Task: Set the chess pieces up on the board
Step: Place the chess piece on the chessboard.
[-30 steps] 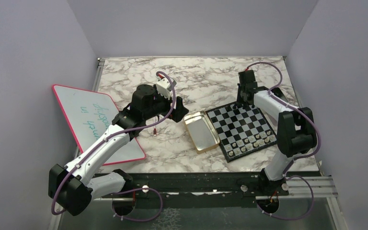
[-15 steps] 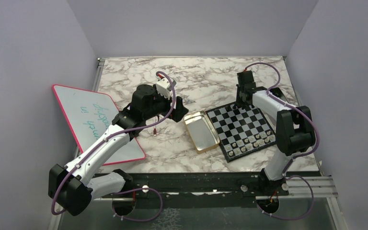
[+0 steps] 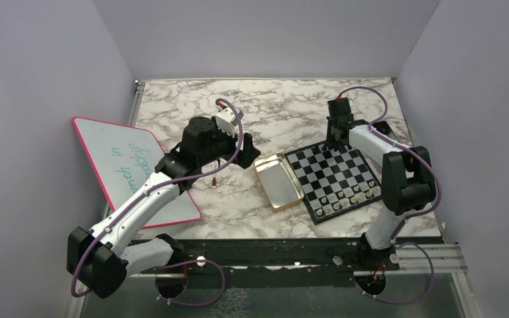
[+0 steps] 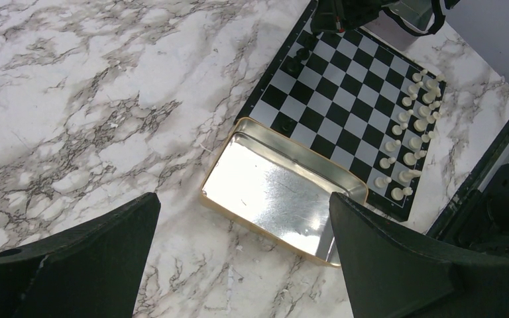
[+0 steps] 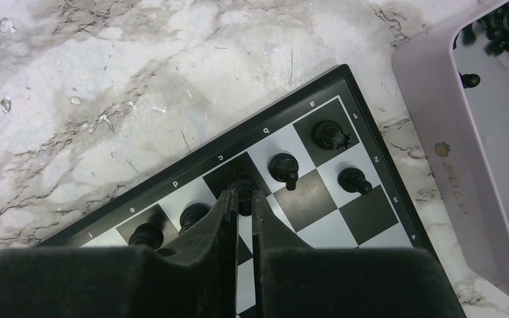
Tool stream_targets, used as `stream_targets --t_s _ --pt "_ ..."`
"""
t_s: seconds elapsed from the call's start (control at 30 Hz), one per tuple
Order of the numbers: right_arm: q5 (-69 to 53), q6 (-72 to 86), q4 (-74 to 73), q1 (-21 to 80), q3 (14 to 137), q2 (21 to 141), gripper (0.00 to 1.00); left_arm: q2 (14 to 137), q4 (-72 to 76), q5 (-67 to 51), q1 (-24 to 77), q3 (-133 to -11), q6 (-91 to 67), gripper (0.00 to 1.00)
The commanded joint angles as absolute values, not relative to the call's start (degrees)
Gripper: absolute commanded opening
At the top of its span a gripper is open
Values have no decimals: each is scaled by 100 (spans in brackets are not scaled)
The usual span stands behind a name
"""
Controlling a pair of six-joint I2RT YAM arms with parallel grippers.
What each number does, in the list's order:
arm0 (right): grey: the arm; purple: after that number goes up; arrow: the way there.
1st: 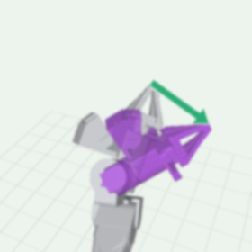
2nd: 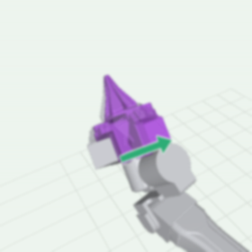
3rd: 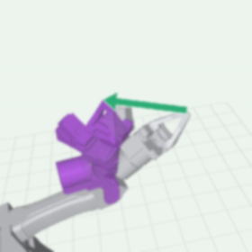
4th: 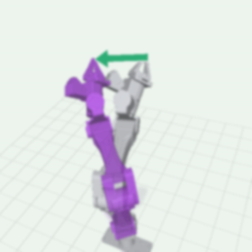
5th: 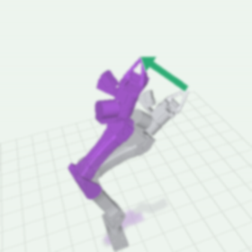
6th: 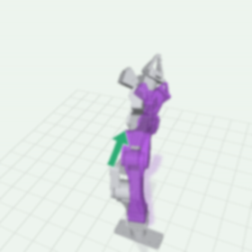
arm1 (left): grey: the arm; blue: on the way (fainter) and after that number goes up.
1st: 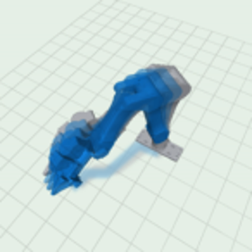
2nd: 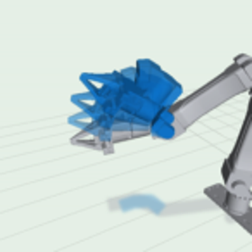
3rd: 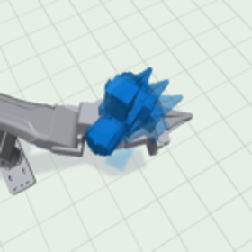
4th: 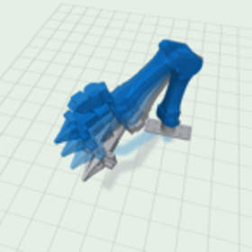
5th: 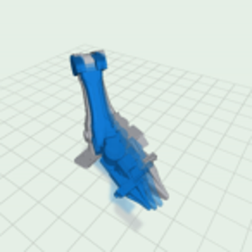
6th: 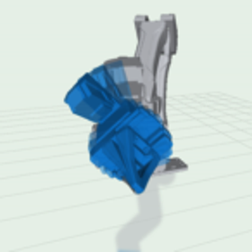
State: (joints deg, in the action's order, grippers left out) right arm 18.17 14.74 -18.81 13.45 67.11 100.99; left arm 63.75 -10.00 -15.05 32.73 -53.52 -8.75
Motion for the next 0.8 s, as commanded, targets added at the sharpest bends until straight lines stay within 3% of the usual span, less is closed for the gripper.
stream_targets --t_s 0.0,0.27,0.77 --pt "1806 1588 -2027 1380 6833 10258 15 6265 -987 -1406 3290 -5300 -809 99" --pt "2053 1628 -2228 1381 7171 10340 22 6267 -976 -1407 3283 -5300 -817 99" --pt "2093 1657 -2421 1375 7367 10444 18 6266 -974 -1395 3287 -5299 -809 99"
